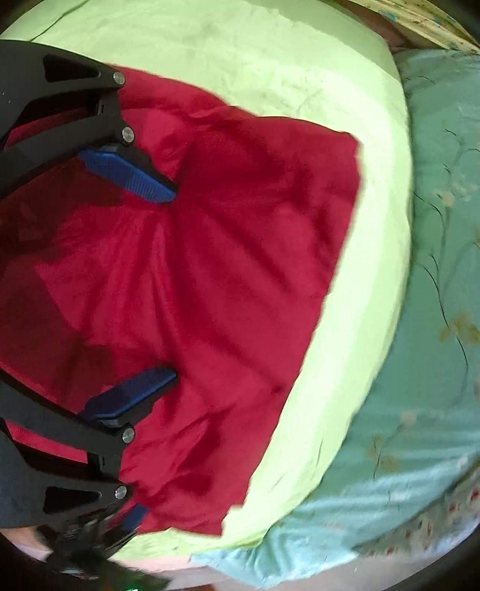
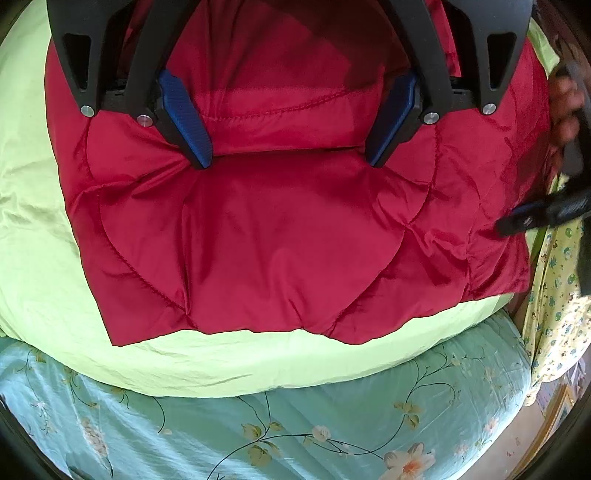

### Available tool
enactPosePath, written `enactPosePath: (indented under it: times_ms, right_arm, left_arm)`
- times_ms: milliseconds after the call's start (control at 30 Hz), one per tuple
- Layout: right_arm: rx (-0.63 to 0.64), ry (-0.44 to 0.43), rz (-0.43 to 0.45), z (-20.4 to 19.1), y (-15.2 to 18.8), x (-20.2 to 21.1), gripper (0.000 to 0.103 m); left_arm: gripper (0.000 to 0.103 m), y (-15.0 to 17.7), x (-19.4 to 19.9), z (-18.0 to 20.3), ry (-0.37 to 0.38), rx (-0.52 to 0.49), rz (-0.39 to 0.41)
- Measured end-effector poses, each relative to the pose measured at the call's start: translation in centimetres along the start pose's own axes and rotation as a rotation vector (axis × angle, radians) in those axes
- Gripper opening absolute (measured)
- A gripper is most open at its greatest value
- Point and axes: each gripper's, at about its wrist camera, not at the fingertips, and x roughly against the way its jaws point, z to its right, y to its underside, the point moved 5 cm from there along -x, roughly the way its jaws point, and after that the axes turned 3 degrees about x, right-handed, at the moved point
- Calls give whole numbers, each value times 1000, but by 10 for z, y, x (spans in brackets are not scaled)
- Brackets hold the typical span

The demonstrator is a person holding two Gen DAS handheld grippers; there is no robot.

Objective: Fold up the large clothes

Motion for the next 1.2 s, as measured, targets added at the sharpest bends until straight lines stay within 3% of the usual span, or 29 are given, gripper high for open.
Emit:
enactPosePath:
  times_ms: [233, 467, 900, 1067, 1200]
  right_arm:
    - [-14, -14, -14, 4, -3, -2, 87]
    - [-41, -37, -33, 13, -8, -12, 88]
    - [-64, -45, -13, 17, -4, -12, 88]
    - [-65, -43, -7, 18, -2, -9, 88]
    - [-65, -43, -2, 17, -1, -7, 88]
  left_arm:
    - [100, -17, -37, -3, -50, 11, -45]
    - [100, -13, -17, -2, 1, -8, -39]
    - [100, 94, 109, -5, 142, -101, 64]
    - [100, 119, 111, -8, 128, -96, 36]
    - [100, 123, 87, -10, 63, -123, 2]
